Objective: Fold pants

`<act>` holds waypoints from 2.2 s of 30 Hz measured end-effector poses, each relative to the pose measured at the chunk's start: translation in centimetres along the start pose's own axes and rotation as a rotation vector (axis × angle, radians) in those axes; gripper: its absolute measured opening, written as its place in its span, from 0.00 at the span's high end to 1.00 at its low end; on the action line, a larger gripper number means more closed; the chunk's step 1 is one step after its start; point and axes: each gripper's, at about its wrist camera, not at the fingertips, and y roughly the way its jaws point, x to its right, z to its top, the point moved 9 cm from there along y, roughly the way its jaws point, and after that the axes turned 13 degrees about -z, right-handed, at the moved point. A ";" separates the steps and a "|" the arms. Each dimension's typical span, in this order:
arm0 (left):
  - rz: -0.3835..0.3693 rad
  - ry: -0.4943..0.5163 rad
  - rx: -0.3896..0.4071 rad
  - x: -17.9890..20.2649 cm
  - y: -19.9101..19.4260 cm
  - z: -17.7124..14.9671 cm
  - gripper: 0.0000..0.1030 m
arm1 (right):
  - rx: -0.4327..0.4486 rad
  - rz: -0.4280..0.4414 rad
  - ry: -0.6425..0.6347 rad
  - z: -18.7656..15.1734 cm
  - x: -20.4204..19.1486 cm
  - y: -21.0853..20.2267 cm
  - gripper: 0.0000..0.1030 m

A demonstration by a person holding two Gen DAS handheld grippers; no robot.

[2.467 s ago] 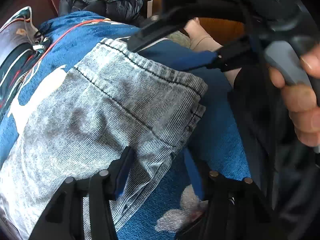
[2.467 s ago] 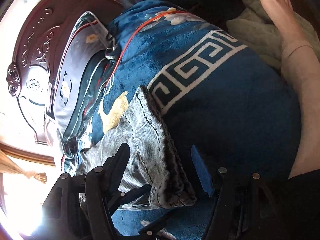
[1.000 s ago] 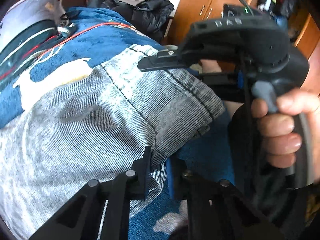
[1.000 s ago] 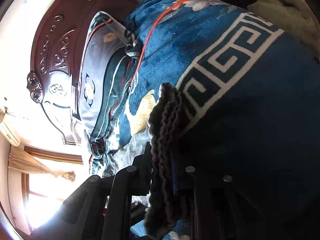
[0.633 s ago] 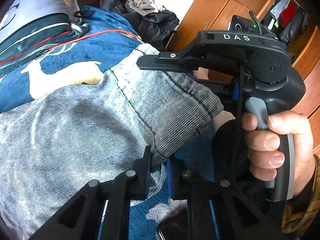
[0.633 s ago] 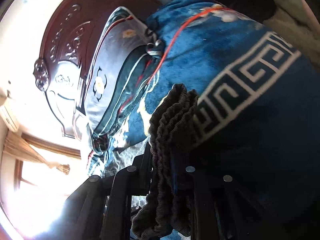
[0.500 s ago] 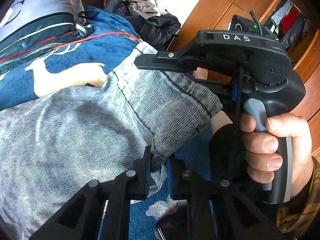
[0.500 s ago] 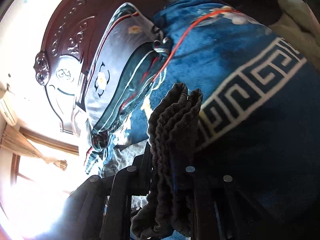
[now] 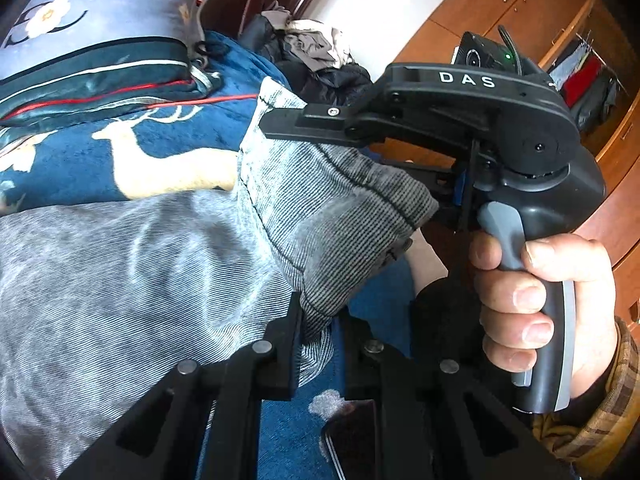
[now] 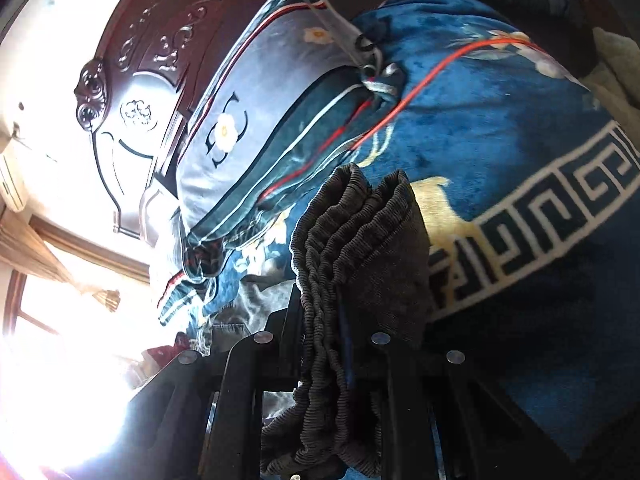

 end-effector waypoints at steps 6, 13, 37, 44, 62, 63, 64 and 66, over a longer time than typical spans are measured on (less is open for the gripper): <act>0.002 -0.030 0.040 -1.1 -2.3 -0.5 0.86 | -0.026 -0.003 -0.039 -0.8 -2.5 1.1 0.86; 0.012 -0.081 0.096 -3.3 -5.2 -1.2 0.86 | -0.071 -0.007 -0.108 -2.1 -6.4 3.5 0.86; 0.056 -0.330 0.142 -12.3 -13.4 -10.1 0.57 | -0.265 -0.074 -0.214 -9.8 -11.6 13.3 0.46; 0.091 -0.346 0.218 -13.1 -15.6 -7.2 0.30 | -0.136 -0.190 -0.158 -9.1 -5.8 6.7 0.43; 0.115 -0.405 0.255 -13.0 -15.4 -6.8 0.81 | -0.137 -0.240 -0.024 -11.4 0.7 7.6 0.38; 0.119 -0.381 0.264 -12.4 -15.9 -6.8 0.81 | -0.137 -0.240 -0.024 -11.4 0.7 7.4 0.38; 0.127 -0.365 0.262 -12.1 -16.2 -7.0 0.81 | -0.137 -0.238 -0.026 -11.5 0.7 7.3 0.38; 0.185 -0.374 0.227 -13.4 -15.9 -8.2 0.81 | -0.137 -0.239 -0.037 -11.6 0.6 7.4 0.38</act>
